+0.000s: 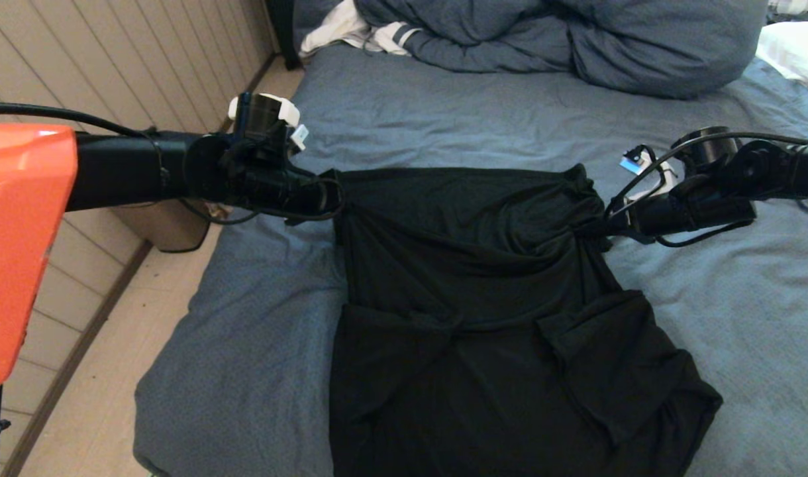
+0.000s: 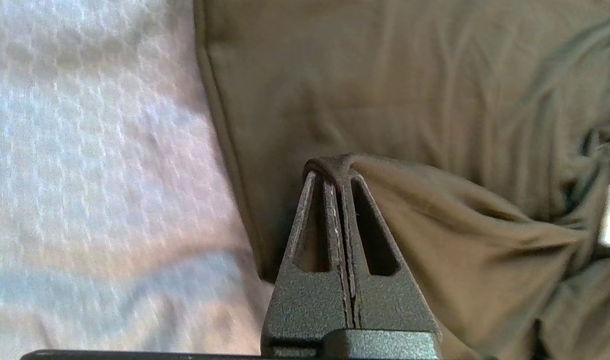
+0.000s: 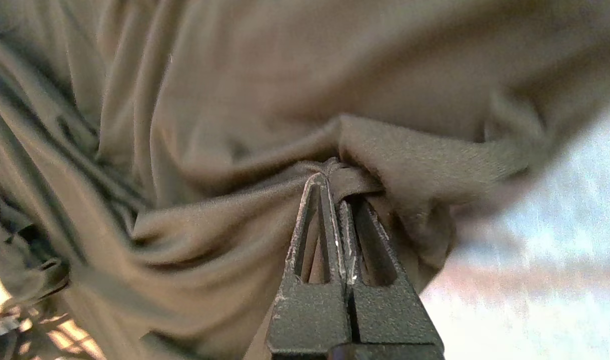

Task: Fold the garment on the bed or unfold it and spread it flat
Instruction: Fold the black T-shirt

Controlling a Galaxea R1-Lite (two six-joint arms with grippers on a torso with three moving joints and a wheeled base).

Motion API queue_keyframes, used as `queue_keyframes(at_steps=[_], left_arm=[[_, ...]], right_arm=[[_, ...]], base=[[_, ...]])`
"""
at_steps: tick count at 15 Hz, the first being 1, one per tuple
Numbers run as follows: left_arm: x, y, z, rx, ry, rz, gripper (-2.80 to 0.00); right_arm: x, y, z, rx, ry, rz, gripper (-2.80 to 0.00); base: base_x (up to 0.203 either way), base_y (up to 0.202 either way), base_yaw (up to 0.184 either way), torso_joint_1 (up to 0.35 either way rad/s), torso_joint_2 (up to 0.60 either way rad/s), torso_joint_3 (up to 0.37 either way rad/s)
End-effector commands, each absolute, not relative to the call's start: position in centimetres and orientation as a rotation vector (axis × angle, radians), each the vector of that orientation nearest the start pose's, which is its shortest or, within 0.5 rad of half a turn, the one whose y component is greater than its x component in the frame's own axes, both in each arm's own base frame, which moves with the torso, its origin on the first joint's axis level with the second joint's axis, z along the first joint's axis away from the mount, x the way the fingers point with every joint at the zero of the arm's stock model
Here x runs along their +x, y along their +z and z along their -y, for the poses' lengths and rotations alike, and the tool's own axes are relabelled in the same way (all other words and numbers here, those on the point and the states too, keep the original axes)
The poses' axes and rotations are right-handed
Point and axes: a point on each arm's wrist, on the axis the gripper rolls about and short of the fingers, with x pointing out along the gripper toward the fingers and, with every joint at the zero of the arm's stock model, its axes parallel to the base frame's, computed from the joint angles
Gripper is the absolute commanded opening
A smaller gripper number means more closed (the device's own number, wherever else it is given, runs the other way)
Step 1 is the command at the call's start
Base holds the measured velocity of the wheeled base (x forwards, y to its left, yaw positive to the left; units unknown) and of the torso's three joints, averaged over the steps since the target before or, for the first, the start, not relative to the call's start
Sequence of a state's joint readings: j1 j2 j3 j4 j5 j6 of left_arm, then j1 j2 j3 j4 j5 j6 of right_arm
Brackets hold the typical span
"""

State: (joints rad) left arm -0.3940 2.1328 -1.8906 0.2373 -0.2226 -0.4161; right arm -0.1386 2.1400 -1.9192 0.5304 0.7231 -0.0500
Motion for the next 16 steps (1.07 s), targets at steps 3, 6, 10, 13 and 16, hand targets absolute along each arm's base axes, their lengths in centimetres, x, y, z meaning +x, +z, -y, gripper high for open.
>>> queue_keyframes(at_steps=[3,6,10,13,16], left_arm=[[41.9,22.7,16.6,-0.351,-0.479,-0.568,-2.8],[42.6,23.1,15.4,-0.352,-0.464,-0.509,-2.8],[43.3,22.7,14.6,-0.349,-0.448,-0.498,-2.8],[43.0,22.8,14.5,-0.346,-0.447,-0.513,0.0],[42.2,23.8,14.3,-0.349,-0.463,-0.504,0.0]], right_arm=[[43.3,21.4,3.5,0.228,0.554,-0.657,-2.8],[43.6,21.6,3.5,0.205,0.555,-0.617,-2.8],[43.5,21.9,3.0,0.203,0.565,-0.612,-2.8],[43.3,22.0,2.8,0.197,0.574,-0.613,0.0],[42.9,22.5,2.9,0.202,0.575,-0.607,0.0]], base=[[0.0,0.0,0.0,0.0,0.0,0.0],[0.0,0.0,0.0,0.0,0.0,0.0],[0.0,0.0,0.0,0.0,0.0,0.0],[0.0,0.0,0.0,0.0,0.0,0.0],[0.0,0.0,0.0,0.0,0.0,0.0]])
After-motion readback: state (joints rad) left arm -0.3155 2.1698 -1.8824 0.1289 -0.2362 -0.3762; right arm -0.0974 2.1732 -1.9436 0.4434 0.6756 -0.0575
